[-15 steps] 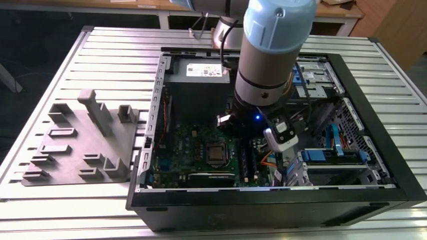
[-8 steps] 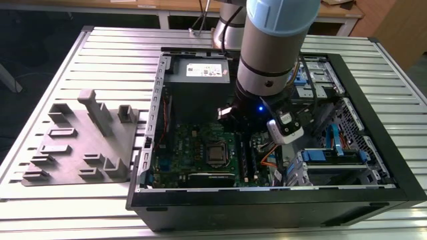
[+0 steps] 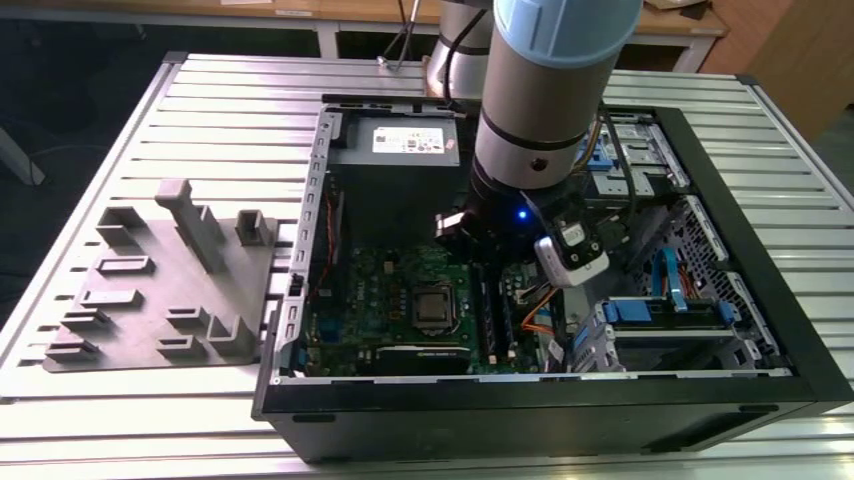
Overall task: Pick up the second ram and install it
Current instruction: 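Insert the second ram into the second slot, then press down the second ram until it locks into place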
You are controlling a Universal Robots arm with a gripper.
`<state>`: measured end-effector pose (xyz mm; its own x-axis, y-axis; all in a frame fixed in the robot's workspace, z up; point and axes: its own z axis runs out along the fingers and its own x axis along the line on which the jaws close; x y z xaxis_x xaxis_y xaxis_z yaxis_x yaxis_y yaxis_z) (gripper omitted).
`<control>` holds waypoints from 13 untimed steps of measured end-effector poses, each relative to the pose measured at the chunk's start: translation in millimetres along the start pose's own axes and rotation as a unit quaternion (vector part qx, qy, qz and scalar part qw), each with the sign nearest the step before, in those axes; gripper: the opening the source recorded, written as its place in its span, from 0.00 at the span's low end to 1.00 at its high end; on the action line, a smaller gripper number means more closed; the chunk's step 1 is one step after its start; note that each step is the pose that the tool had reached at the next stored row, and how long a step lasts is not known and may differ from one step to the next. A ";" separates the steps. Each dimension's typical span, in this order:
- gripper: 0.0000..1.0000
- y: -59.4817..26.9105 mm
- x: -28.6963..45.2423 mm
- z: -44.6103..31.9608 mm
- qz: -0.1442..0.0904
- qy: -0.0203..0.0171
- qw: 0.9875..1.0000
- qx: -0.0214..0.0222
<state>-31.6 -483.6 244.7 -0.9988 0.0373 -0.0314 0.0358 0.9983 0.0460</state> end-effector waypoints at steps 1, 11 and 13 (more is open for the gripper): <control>0.16 0.0 0.0 0.0 0.000 0.000 1.000 0.000; 0.07 0.0 0.0 0.0 0.000 0.000 1.000 0.000; 0.07 0.0 0.0 0.0 0.000 0.000 1.000 0.000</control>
<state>-31.6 -483.6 244.7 -0.9988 0.0373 -0.0323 0.0358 0.9983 0.0460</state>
